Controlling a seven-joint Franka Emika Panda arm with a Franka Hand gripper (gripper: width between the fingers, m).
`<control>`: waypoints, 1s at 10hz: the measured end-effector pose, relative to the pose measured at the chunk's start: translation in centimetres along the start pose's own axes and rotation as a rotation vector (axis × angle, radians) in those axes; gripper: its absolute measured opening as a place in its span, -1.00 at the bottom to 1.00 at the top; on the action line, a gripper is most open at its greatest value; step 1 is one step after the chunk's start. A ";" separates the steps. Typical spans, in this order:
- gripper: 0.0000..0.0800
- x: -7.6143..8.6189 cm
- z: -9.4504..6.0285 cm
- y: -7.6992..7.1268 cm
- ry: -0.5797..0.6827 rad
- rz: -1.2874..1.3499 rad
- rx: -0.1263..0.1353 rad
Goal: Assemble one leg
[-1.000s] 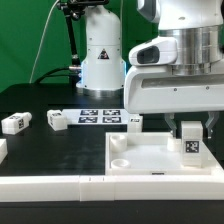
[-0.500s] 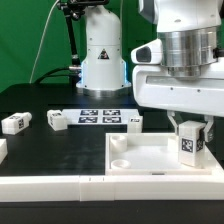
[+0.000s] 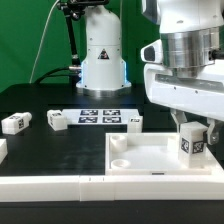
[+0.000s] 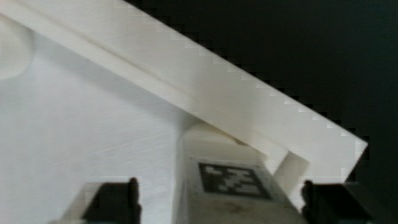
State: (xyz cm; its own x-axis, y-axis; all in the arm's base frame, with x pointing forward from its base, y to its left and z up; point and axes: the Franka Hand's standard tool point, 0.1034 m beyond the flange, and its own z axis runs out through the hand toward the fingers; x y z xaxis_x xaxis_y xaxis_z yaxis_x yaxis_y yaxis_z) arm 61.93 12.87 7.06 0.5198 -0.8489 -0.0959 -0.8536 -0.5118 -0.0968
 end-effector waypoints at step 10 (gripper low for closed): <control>0.62 0.6 -0.6 -0.6 0.005 -1.016 -0.083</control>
Offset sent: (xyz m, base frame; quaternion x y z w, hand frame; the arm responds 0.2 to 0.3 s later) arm 0.0166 0.0005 0.0093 -0.0655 0.0154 -0.3823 0.9216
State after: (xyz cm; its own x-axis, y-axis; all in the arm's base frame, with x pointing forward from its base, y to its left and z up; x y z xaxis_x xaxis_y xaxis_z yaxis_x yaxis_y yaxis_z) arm 62.72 12.53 7.65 1.0000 -0.0083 -0.0024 -0.0085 -0.9981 -0.0615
